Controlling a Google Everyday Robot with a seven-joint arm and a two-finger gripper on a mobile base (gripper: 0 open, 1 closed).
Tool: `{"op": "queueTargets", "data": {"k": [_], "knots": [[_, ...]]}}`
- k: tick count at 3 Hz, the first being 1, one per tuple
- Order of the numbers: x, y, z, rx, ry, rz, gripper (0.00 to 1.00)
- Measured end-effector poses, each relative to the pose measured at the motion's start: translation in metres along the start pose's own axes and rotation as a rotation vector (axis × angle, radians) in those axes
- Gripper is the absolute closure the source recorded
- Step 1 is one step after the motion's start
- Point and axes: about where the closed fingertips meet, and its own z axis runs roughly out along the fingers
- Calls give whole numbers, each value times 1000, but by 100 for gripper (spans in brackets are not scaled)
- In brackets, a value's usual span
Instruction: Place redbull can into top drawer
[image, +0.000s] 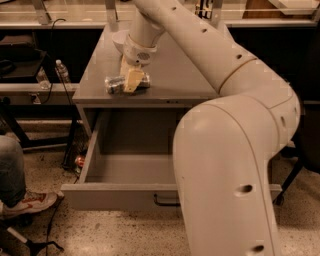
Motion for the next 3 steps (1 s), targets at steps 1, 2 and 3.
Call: {"op": "queueTargets", "data": {"k": [1,2,3], "knots": [[4,15,-24,32,9,35,100],[14,49,-48,46,7,107,100],[22,90,-48,1,-1,174,100]]}}
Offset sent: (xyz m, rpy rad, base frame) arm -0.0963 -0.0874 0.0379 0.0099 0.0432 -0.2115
